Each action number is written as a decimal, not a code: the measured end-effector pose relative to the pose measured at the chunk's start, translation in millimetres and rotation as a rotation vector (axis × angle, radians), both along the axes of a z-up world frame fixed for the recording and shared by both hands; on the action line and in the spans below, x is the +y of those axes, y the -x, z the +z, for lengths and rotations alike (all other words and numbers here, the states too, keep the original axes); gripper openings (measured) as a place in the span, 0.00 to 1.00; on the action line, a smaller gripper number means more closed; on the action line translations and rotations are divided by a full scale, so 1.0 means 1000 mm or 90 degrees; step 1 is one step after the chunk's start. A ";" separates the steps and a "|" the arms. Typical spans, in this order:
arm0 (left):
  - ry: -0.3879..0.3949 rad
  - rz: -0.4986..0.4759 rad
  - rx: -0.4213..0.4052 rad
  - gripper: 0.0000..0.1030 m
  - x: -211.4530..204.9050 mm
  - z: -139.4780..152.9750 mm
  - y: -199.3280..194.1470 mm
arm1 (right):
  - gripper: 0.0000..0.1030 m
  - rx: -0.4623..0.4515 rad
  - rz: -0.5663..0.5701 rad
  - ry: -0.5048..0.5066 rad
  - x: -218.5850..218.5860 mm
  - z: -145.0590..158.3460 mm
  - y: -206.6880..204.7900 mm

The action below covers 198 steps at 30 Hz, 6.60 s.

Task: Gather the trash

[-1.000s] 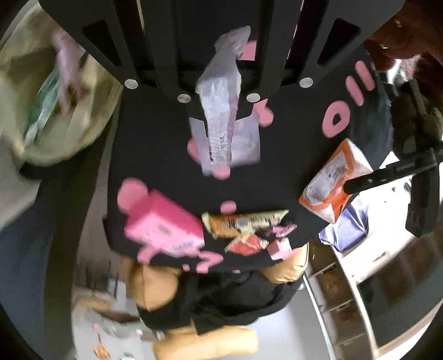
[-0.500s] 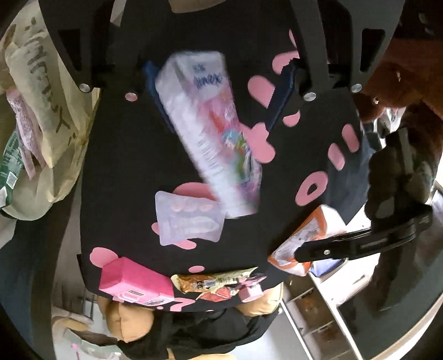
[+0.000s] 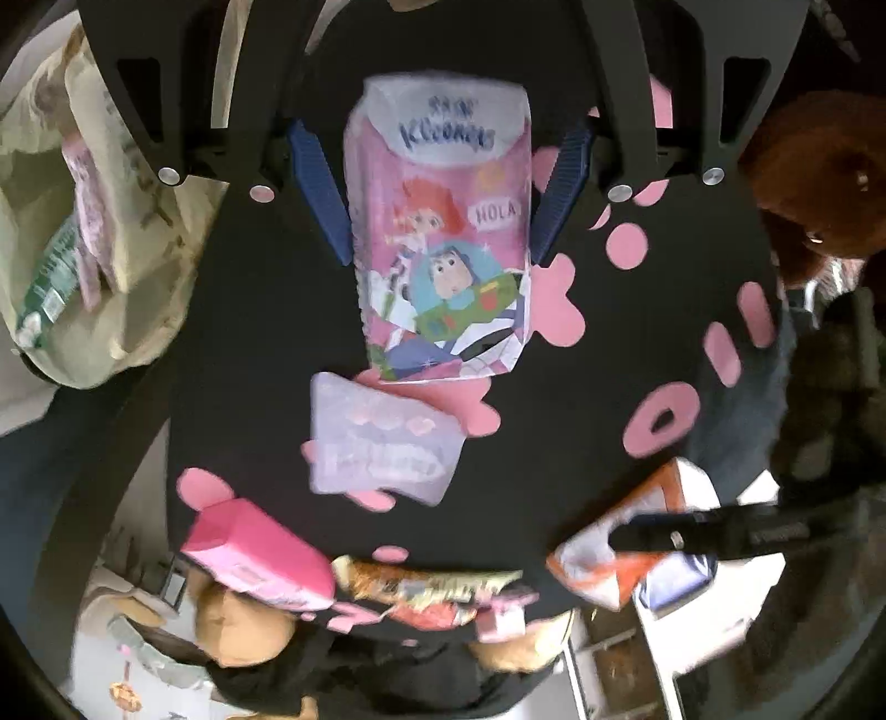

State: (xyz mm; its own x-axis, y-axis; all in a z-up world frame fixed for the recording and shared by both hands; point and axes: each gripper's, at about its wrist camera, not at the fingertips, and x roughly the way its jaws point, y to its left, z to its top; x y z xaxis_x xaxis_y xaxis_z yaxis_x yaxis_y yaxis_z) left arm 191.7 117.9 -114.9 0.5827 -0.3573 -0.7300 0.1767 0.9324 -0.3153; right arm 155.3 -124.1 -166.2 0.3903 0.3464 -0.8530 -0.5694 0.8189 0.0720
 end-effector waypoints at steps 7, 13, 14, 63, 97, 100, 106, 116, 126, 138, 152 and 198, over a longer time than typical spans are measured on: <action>0.006 0.005 0.006 0.45 0.005 -0.004 0.000 | 0.23 -0.001 -0.007 -0.039 -0.002 0.008 -0.006; -0.001 -0.033 -0.001 0.45 -0.019 -0.003 -0.002 | 0.17 -0.044 -0.037 -0.070 -0.022 0.028 0.006; -0.004 -0.045 -0.005 0.45 -0.027 -0.003 -0.002 | 0.17 -0.049 -0.045 -0.080 -0.027 0.032 0.008; -0.071 -0.188 -0.295 0.01 -0.237 0.157 0.014 | 0.17 -0.375 -0.297 -0.168 -0.217 0.164 0.045; -0.085 -0.263 -0.085 0.35 -0.329 0.053 -0.029 | 0.17 -0.365 -0.372 -0.194 -0.274 0.124 0.024; -0.089 -0.247 -0.100 0.37 -0.301 0.061 -0.020 | 0.17 -0.359 -0.355 -0.213 -0.264 0.113 0.012; -0.078 -0.221 -0.108 0.38 -0.253 0.069 -0.006 | 0.18 -0.326 -0.357 -0.227 -0.256 0.087 -0.010; -0.042 -0.132 -0.061 0.39 -0.184 0.048 -0.014 | 0.56 -0.281 -0.367 -0.212 -0.251 0.069 -0.019; -0.010 -0.037 -0.048 0.42 -0.107 0.038 -0.011 | 0.57 -0.280 -0.358 -0.180 -0.234 0.083 -0.013; 0.012 0.096 -0.095 0.48 0.006 0.049 0.007 | 0.57 -0.289 -0.243 -0.135 -0.140 0.108 -0.026; -0.006 0.132 -0.094 0.48 0.099 0.034 -0.019 | 0.57 -0.223 -0.078 -0.095 0.007 0.078 -0.099; 0.050 0.151 -0.060 0.49 0.129 0.024 -0.020 | 0.32 -0.062 0.033 -0.034 0.129 0.052 -0.223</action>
